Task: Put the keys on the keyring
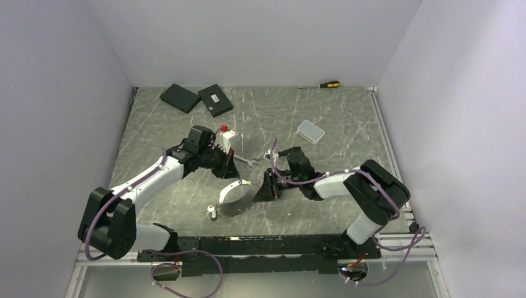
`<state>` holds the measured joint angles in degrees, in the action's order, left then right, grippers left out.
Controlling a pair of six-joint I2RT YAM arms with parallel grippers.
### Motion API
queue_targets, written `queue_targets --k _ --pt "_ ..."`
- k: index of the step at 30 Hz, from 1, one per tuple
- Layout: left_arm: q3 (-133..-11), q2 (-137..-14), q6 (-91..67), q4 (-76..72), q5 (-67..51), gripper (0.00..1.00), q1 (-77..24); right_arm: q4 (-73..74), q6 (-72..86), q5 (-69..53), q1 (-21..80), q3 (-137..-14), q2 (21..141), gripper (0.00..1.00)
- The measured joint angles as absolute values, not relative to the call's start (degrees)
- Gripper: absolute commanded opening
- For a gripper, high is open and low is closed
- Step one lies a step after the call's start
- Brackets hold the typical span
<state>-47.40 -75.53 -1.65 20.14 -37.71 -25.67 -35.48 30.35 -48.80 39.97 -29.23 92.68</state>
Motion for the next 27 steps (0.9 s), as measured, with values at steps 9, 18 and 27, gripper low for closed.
queue_targets --k 9,18,27 --pt "-47.40 -75.46 -1.63 20.18 -37.69 0.00 -25.67 -32.08 30.96 -48.03 39.94 -29.65 97.03 0.32" --pt "-47.40 -75.46 -1.58 20.18 -37.71 0.00 -25.67 -31.99 31.11 -47.62 40.21 -30.15 98.83 0.33" --pt "-47.40 -74.94 -1.56 20.18 -37.71 0.00 -25.67 -31.83 30.87 -46.24 41.01 -31.88 99.83 0.36"
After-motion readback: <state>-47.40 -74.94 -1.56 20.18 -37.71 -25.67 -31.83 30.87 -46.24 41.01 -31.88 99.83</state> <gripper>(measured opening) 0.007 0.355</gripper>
